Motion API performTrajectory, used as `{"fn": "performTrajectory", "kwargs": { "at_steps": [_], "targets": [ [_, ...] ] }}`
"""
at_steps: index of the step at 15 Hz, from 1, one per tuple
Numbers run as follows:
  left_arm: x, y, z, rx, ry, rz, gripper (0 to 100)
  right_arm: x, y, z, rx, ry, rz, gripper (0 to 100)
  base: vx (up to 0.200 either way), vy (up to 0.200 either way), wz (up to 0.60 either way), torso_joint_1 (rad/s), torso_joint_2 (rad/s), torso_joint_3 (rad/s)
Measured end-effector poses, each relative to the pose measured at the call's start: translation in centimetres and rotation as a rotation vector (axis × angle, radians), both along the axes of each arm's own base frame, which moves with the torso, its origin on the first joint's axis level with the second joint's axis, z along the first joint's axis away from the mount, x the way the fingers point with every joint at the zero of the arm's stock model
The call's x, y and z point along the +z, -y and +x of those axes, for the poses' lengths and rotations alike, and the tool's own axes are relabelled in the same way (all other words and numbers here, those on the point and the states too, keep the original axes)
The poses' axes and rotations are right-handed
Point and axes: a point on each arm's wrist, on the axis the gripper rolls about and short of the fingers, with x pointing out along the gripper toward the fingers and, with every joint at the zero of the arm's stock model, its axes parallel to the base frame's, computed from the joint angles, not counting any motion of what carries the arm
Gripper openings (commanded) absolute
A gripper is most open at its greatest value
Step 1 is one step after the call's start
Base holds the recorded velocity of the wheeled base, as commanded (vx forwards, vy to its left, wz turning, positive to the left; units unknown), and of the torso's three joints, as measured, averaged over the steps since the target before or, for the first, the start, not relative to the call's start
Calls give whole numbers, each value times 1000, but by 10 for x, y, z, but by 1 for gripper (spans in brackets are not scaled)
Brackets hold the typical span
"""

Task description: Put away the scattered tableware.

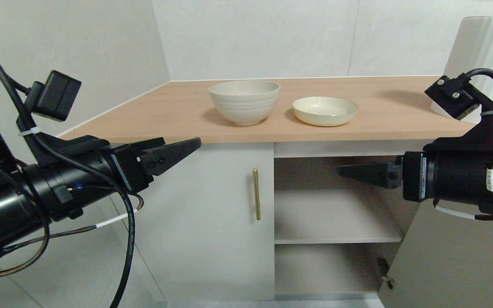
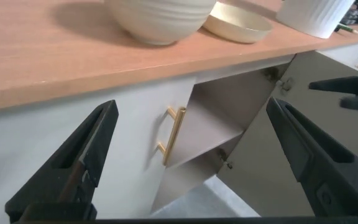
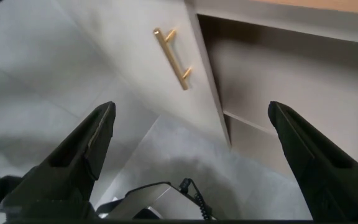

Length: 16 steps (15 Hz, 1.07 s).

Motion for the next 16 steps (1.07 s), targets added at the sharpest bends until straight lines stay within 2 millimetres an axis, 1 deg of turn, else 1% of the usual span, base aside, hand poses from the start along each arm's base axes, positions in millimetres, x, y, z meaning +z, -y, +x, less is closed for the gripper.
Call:
{"fn": "performTrajectory", "kwargs": {
  "at_steps": [3,6,9,12,16],
  "targets": [
    [-2,2,4,-4,-12,5,100,0,1,-2,0,0,0,100,0,0,0,9,-63,-54],
    [-5,5,10,-8,-23,10,100,1,1,-2,-1,3,2,100,0,0,0,79,-250,-277],
    [-11,8,16,-10,-47,20,100,-1,0,0,-1,-2,-1,100,0,0,0,123,-502,-313],
    [-19,13,26,-10,-79,33,100,-2,-2,5,-6,3,1,100,0,0,0,157,-481,-310],
    [-6,23,50,-8,-96,40,100,-6,-7,17,-15,23,12,100,0,0,0,176,-467,-299]
  ]
}}
